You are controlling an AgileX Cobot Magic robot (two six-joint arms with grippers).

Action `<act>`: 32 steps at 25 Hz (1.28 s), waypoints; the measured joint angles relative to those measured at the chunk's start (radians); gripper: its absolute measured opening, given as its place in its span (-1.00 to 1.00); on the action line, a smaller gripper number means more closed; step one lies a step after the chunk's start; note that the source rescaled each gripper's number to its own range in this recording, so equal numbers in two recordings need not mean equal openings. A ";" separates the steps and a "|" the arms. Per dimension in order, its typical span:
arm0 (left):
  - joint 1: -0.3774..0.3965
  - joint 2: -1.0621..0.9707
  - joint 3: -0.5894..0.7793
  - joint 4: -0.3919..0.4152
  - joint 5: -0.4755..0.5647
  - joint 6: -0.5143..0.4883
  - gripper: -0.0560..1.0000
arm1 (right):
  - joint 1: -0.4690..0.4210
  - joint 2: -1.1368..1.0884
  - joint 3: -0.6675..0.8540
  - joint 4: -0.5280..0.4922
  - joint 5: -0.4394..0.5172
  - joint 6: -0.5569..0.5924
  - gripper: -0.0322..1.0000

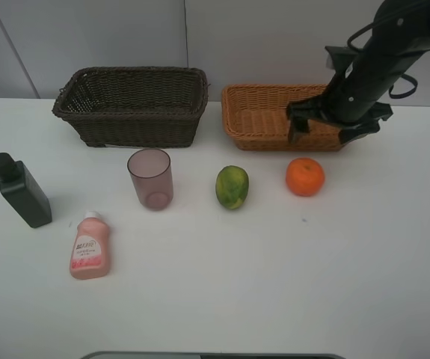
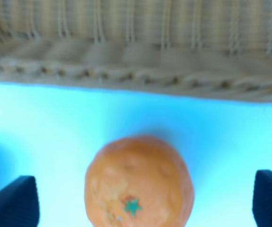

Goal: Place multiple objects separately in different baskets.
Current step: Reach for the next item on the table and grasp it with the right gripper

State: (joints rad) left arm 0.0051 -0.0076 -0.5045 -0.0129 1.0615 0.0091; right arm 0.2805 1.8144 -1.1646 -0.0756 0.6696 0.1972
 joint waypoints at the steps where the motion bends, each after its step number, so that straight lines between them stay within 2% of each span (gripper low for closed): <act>1: 0.000 0.000 0.000 0.000 0.000 0.000 1.00 | 0.002 0.000 0.019 0.000 -0.019 0.006 1.00; 9: 0.000 0.000 0.000 0.000 0.000 0.000 1.00 | 0.020 0.000 0.096 -0.029 -0.147 0.124 1.00; 14: 0.000 0.000 0.000 0.000 0.000 0.000 1.00 | 0.021 0.025 0.129 -0.045 -0.210 0.140 1.00; 32: 0.000 0.000 0.000 0.000 0.000 0.000 1.00 | 0.021 0.157 0.129 -0.068 -0.296 0.198 1.00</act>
State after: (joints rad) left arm 0.0051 -0.0076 -0.5045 -0.0129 1.0615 0.0091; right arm 0.3012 1.9713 -1.0353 -0.1432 0.3737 0.3953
